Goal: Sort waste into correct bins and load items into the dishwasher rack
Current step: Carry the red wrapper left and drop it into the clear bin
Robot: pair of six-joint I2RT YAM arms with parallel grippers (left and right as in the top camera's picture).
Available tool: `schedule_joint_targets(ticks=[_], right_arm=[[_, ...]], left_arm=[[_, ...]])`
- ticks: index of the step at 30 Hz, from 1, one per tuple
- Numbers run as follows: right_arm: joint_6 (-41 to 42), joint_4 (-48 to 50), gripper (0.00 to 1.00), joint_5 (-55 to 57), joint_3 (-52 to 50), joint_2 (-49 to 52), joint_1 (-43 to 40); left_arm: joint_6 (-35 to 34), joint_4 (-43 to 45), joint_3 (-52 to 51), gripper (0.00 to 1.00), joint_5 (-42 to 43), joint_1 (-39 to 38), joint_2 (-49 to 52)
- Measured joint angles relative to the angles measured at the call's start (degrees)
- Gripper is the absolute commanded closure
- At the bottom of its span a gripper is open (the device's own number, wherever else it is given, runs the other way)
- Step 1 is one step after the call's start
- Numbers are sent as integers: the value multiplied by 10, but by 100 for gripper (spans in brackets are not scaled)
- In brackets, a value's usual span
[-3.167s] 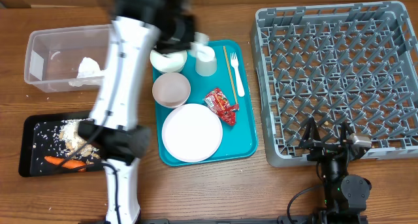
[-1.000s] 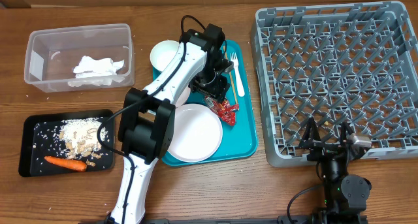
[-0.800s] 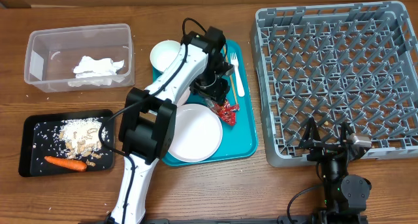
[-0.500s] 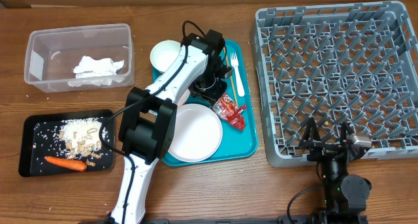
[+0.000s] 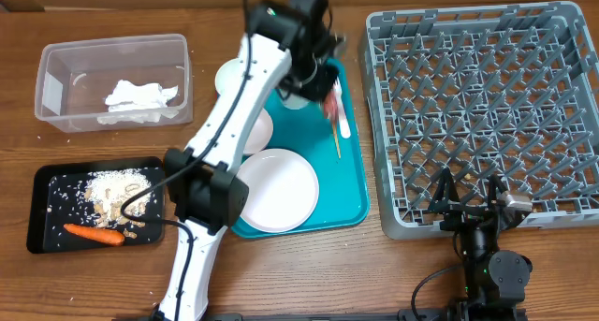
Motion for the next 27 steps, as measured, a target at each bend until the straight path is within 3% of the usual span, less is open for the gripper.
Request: schedule_joint_targets(ticks=[3,8,16,21,25,26,27], right_arm=[[0,0,0,0,0,0,0],[0,0,0,0,0,0,0],[0,0,0,0,0,0,0],[0,0,0,0,0,0,0],[0,0,0,0,0,0,0],[0,0,0,0,0,0,0],[0,0,0,0,0,0,0]], left_arm=[[-22,-29,118,96,-1,43,-1],[-49,-72,197,96,0,161,-2],[-100,-81,210,96,18,326,-2],[-139,-85,210,96,-15,424,-2],[-149,-101,200,96,-45,459,-2],[-150,-100,191,86,-51,462,-2],[-150,-99,177,69,-58,464,-2]])
